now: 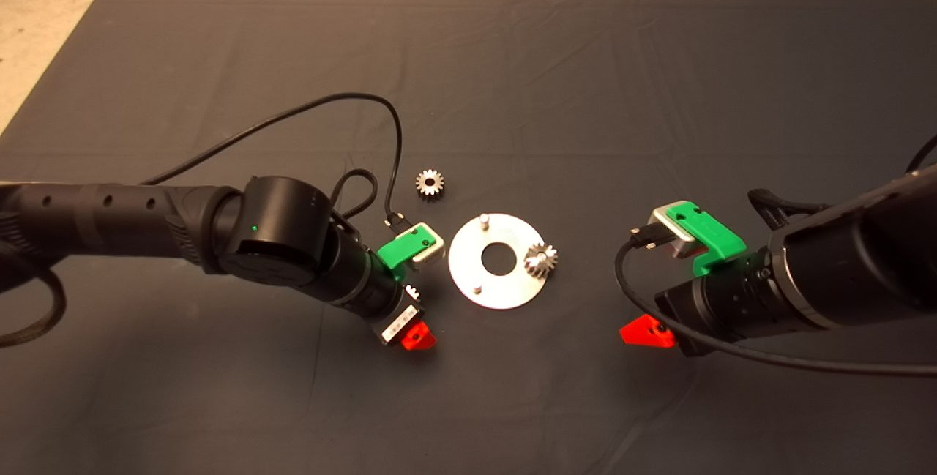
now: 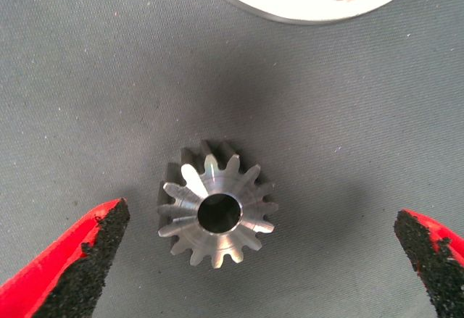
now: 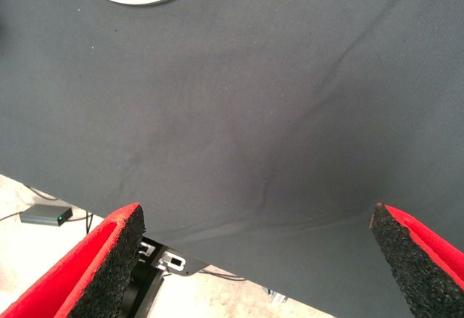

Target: Install three planetary gears onto the carrier pins

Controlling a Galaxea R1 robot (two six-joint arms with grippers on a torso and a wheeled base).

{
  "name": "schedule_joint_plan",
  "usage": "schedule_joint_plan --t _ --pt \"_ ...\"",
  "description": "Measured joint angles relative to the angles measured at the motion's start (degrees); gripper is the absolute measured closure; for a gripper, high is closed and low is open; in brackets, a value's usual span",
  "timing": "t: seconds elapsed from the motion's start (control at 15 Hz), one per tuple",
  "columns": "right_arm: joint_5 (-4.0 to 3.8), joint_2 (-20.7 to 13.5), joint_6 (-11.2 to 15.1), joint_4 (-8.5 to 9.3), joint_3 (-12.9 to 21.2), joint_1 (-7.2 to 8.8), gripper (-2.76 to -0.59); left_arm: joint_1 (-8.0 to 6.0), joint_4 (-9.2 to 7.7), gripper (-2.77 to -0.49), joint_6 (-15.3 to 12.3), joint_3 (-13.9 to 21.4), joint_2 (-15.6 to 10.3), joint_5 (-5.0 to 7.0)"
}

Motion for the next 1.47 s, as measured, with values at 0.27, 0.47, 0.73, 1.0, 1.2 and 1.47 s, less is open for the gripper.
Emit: schedule_joint_plan --t 0.27,0.47,0.73,1.0,1.2,1.47 --pt "0.02 0.0 0.0 0.0 0.0 0.0 -2.34 0.02 0.34 -2.53 0.03 0.0 -0.02 0.0" --pt "0.02 0.0 0.0 0.02 0.0 0.0 -2.34 0.02 0.66 -2.39 0.2 0.06 -0.03 0.0" --pt "0.2 0.0 0.0 0.0 0.0 0.0 -2.34 0.02 1.96 -2.37 0.2 0.3 -0.04 0.07" --pt "0.61 0.0 0.01 0.0 0.0 0.0 -2.34 0.02 4.32 -2.22 0.22 1.4 -0.05 0.16" --pt "1.51 0.0 0.0 0.0 0.0 0.0 -2.34 0.02 5.01 -2.22 0.22 1.4 -0.08 0.16" --pt "3.67 0.0 0.02 0.02 0.06 0.0 -2.34 0.04 7.33 -2.08 0.27 1.9 -0.54 0.11"
